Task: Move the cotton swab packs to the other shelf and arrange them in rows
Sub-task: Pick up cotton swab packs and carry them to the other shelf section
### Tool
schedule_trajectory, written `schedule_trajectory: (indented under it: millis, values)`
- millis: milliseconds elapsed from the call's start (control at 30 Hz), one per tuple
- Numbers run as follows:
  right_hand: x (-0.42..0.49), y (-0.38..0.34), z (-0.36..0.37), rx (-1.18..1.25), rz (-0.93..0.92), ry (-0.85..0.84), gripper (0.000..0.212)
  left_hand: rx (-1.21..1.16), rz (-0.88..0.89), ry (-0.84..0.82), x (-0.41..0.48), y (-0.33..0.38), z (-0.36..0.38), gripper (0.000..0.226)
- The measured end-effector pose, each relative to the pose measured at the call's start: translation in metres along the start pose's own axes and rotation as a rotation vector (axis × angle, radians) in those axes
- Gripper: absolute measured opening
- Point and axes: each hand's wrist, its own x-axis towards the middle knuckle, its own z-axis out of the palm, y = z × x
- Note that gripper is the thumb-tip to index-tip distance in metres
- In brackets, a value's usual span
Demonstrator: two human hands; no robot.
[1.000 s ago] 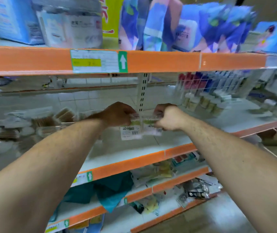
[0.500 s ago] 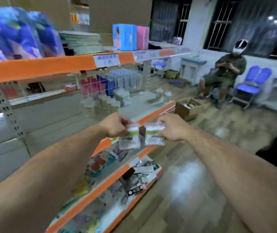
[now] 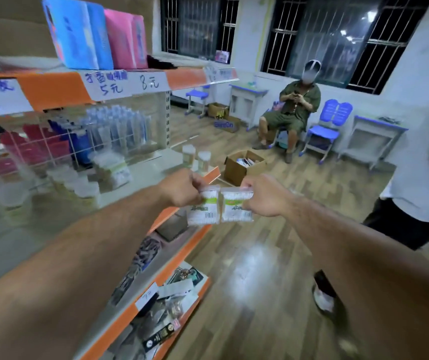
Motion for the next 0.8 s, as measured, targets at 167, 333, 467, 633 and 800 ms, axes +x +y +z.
schedule_trajectory:
  millis: [167,333,467,633,800]
  values:
    - [0.09,-0.002,0.003,0.048,-0.041,0.023,0.017,0.008,-0.046,0.061,0.063,-0.032,-0.029,0.025]
    - [0.179,-0.017,0.023,0.06,-0.157,-0.095,0.024,0.071,-0.179,0.109,0.093,-0.078,-0.057,0.021]
    - [0.253,-0.043,0.045,-0.032,-0.33,-0.125,0.034,0.113,-0.289,0.233,0.104,-0.109,-0.076,0.037]
    - [0.325,-0.08,0.073,-0.104,-0.593,-0.225,0.019,0.159,-0.514,0.314,0.1,-0.145,-0.091,0.036]
    - [0.366,-0.101,0.083,0.032,-0.777,-0.29,0.015,0.227,-0.645,0.468,0.086,-0.149,-0.09,0.022]
